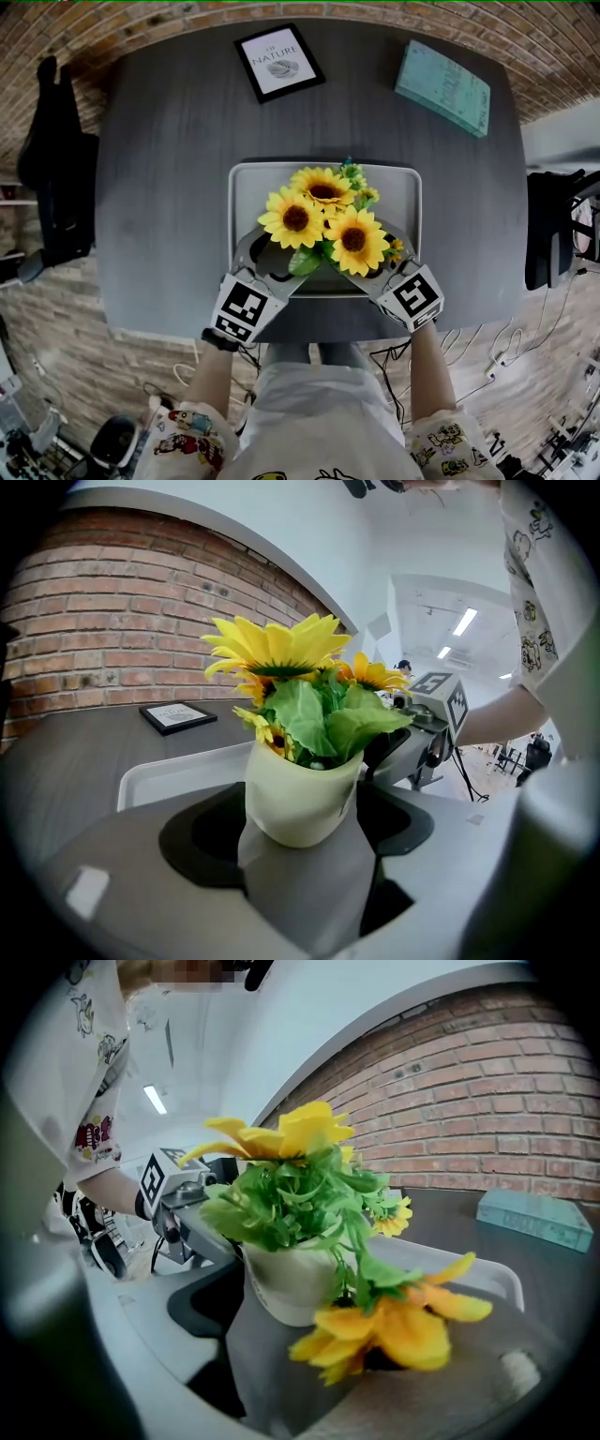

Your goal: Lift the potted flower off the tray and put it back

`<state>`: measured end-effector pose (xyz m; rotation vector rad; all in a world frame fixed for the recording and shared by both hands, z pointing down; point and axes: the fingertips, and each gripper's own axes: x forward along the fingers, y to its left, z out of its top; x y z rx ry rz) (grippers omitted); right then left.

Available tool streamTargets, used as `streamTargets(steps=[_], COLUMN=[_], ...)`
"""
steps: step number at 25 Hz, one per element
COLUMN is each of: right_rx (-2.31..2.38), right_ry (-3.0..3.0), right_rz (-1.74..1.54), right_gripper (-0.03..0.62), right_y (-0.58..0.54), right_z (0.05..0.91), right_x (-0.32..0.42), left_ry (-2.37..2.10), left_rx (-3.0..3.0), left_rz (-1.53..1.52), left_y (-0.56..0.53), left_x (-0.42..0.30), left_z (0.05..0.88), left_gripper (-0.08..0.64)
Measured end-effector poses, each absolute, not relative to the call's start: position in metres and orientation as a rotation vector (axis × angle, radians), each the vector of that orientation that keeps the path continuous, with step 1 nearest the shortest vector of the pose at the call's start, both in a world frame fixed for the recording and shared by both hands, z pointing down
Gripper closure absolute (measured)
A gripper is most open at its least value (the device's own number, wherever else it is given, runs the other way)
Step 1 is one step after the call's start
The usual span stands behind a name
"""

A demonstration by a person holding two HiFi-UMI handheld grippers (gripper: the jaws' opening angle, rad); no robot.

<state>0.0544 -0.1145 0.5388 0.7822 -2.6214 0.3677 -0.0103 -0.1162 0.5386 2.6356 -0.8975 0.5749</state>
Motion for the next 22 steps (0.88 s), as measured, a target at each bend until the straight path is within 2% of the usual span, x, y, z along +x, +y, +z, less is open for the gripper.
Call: streamTargets(steps=[13,22], right_rx=[0.827,0.897], right_ry=[-2.610,-2.625], right_rz=[0.357,0.296], right_gripper=[0.190,0.190], right_y=[-0.112,-0.101], right_z=[0.519,0.479], right_x=[0.070,0.079], left_ry=[-0.953,-1.014], left_rx=[2.631,2.679], left_rz=[0.522,0.443], left_y=[-0.108,-0.096], left_x=[-0.023,-0.030], left_z=[0.518,0.466], left_gripper=[0.183,0.187])
